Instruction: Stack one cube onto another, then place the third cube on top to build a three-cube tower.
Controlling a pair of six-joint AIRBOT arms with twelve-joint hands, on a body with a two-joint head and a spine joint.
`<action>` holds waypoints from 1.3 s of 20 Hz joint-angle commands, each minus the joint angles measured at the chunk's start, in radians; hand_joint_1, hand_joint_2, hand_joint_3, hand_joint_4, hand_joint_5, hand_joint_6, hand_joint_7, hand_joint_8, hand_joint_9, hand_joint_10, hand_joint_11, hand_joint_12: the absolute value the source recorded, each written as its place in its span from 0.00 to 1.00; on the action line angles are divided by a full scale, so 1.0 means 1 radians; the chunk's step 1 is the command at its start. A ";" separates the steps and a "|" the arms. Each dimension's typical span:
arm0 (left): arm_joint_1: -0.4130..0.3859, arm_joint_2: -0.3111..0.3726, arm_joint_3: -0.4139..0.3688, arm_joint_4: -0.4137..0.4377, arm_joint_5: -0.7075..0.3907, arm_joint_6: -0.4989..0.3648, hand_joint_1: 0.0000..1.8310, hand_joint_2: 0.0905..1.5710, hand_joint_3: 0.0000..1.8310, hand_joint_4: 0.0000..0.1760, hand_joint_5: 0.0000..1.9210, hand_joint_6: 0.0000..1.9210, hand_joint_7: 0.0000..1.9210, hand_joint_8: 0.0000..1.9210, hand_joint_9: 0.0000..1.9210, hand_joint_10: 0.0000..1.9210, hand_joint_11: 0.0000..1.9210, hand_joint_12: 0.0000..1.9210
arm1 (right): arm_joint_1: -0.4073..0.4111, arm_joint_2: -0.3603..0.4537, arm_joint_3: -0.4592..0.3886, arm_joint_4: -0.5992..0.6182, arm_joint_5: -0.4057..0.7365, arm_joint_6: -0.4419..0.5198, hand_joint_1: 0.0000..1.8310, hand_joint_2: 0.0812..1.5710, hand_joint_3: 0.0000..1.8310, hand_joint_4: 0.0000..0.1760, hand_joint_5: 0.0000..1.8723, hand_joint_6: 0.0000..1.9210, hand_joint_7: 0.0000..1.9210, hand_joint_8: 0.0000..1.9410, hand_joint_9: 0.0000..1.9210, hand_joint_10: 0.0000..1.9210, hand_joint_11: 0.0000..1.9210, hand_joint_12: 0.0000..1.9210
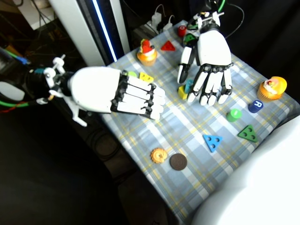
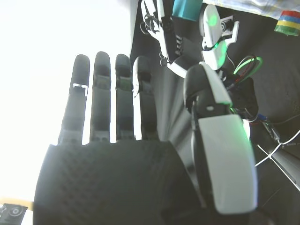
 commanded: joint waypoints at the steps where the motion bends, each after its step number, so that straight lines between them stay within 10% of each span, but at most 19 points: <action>1: -0.011 0.000 -0.006 0.029 -0.097 -0.003 0.46 0.67 0.00 0.76 0.45 0.00 0.33 0.00 0.26 0.00 0.00 0.38 | 0.017 0.001 0.005 0.026 0.120 0.006 0.33 0.78 0.00 0.00 0.26 0.00 0.26 0.00 0.24 0.00 0.07 0.37; 7: 0.010 0.057 -0.062 0.035 -0.162 -0.015 0.45 0.64 0.00 0.97 0.36 0.00 0.30 0.00 0.26 0.00 0.00 0.41 | 0.017 0.001 0.002 0.026 0.120 0.008 0.36 0.78 0.00 0.00 0.27 0.00 0.26 0.00 0.24 0.00 0.05 0.40; 13: 0.044 0.115 -0.110 0.057 -0.238 -0.058 0.34 0.59 0.00 0.97 0.11 0.00 0.16 0.00 0.17 0.00 0.00 0.04 | 0.016 0.001 0.001 0.026 0.119 0.009 0.35 0.79 0.00 0.00 0.27 0.00 0.26 0.00 0.23 0.00 0.04 0.44; 26: 0.108 0.188 -0.140 0.038 -0.153 0.015 0.37 0.56 0.00 1.00 0.14 0.00 0.20 0.00 0.21 0.00 0.08 0.09 | 0.015 0.001 -0.001 0.026 0.109 0.009 0.34 0.79 0.00 0.00 0.27 0.00 0.27 0.00 0.24 0.00 0.04 0.49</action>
